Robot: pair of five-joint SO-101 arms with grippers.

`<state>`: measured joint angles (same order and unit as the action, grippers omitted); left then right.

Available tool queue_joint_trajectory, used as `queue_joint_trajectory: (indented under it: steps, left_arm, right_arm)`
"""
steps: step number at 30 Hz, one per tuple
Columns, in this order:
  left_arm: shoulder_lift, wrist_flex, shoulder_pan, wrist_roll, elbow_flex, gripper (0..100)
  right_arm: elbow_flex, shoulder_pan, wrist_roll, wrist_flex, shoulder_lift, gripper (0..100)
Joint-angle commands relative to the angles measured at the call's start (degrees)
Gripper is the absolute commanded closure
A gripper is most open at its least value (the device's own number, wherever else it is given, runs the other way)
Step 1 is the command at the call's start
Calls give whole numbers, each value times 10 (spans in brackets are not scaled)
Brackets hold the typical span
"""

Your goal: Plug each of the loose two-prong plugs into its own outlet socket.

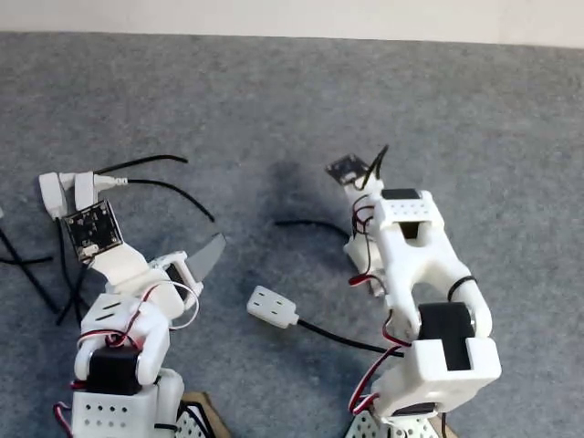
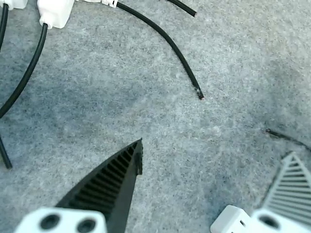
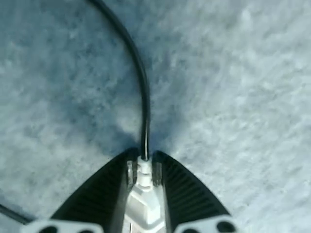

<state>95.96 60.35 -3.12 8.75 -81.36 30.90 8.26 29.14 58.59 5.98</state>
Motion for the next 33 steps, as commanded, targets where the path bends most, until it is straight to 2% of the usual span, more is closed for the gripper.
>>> queue_joint_trajectory:
  steps: [1, 7, 13, 33]
  left_arm:
    - [0, -7, 6, 1, 1, 589]
    - [0, -7, 6, 1, 1, 589]
    - [0, -7, 6, 1, 1, 589]
    - [0, -7, 6, 1, 1, 589]
  right_arm:
    - [-20, -4, 4, 28, -21, 992]
    - [-19, -6, 14, 31, -21, 984]
    - [-20, -6, 15, 44, -21, 862]
    - [-20, -15, 39, 73, -20, 872]
